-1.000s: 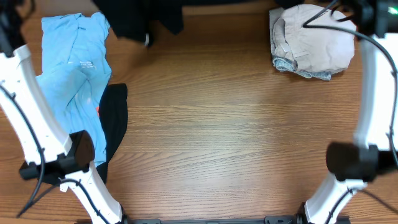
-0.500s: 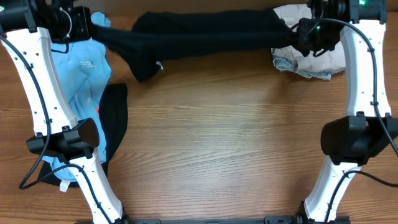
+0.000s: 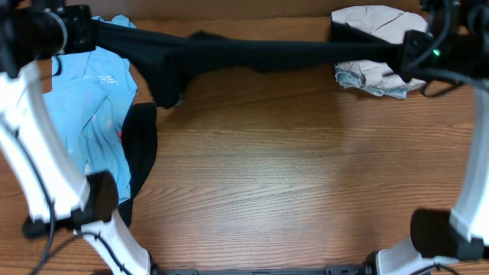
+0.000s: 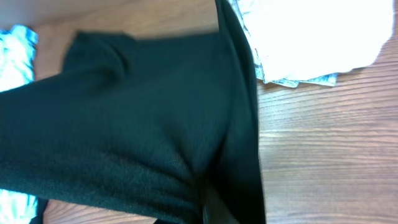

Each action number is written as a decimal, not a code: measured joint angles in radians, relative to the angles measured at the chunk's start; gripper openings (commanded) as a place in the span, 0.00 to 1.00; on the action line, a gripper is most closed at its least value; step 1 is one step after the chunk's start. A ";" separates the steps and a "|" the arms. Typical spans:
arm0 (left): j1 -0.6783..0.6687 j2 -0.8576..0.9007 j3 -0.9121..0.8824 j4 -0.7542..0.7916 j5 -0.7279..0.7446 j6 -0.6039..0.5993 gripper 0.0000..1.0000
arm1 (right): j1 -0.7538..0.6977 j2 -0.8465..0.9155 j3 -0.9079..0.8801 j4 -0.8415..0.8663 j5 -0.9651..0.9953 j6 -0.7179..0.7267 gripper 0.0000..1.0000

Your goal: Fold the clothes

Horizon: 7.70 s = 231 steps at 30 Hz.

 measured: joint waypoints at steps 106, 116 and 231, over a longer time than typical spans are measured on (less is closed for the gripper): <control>-0.122 -0.459 -0.148 0.451 -0.419 -0.063 0.04 | 0.000 -0.393 -0.019 0.179 0.214 0.261 0.04; -0.122 -0.189 -0.152 0.725 -0.422 -0.026 0.04 | 0.017 -0.058 -0.018 0.590 0.124 0.180 0.04; -0.251 -0.235 -1.617 0.842 -0.229 -0.227 0.94 | 0.121 -0.167 -1.345 0.804 0.314 0.546 0.63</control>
